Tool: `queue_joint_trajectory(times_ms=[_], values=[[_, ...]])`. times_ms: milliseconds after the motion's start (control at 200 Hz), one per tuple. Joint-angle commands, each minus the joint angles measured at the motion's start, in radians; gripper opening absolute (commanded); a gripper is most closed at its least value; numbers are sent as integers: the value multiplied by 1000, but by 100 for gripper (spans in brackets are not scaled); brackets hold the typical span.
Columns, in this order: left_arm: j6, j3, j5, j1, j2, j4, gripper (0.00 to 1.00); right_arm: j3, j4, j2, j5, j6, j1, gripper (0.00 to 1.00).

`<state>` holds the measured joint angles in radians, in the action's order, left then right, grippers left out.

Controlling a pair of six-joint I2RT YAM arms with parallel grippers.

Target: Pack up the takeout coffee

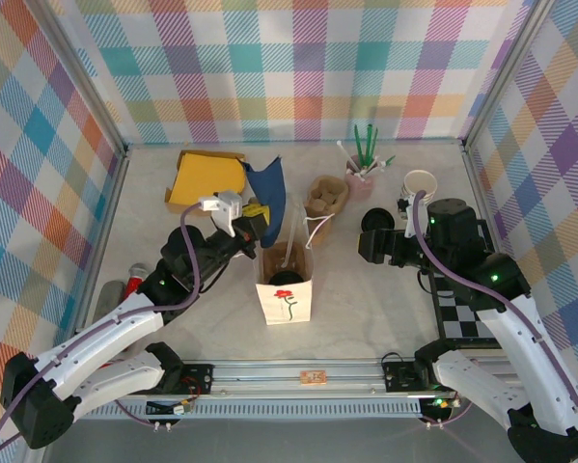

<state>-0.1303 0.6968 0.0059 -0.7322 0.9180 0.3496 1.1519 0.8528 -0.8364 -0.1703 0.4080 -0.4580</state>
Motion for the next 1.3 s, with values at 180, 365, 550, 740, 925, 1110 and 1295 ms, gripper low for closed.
queue_joint_trajectory(times_ms=[180, 365, 550, 740, 925, 1110, 1295], values=[[29, -10, -28, -18, -22, 22, 0, -1, -36, -1, -24, 12, 3, 80], [38, -12, -42, -24, -30, 9, 0, -1, -35, -1, -25, 12, 4, 80], [40, -20, -52, -25, -31, 9, 0, -4, -39, -1, -24, 12, 4, 80], [39, -27, -60, -29, -34, 8, 2, -6, -43, -4, -28, 12, 4, 80], [40, -28, -62, -28, -33, 5, 3, -8, -45, -3, -31, 13, 4, 80], [40, -33, -70, -31, -36, 3, 5, -7, -43, -2, -29, 14, 4, 80], [40, -36, -75, -33, -34, 0, 7, -9, -44, 0, -28, 13, 4, 80]])
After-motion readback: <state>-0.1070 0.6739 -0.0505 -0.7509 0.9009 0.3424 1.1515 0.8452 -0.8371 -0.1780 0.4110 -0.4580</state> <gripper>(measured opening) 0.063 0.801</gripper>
